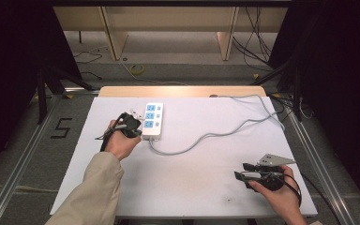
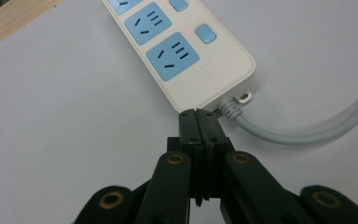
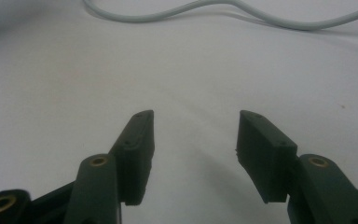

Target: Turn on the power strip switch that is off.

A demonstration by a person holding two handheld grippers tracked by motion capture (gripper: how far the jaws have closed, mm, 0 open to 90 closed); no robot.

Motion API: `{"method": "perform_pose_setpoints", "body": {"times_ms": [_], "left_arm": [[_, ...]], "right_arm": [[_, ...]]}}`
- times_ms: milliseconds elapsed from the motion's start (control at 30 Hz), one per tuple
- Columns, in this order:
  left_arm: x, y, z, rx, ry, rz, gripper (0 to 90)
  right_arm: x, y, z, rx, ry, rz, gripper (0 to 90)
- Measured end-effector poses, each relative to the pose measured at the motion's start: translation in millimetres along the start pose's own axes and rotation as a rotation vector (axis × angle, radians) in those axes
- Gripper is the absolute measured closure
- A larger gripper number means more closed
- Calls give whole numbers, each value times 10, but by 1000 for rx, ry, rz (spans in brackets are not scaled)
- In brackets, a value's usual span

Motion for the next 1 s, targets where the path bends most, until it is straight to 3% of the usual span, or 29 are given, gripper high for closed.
{"method": "perform_pose_setpoints", "body": {"times_ms": [1000], "left_arm": [[311, -192, -150, 28, -52, 0, 898]], "right_arm": [[-7, -4, 13, 4, -2, -2, 474]]}}
Point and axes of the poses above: each handheld gripper's, and its own axes: y roughly backward along the jaws, x roughly out of its top, z roughly to its right, the point moved 6 cm from there along -y, roughly forward along the jaws, and after that the axes turned 1 degree about z, right-handed, at the moved point
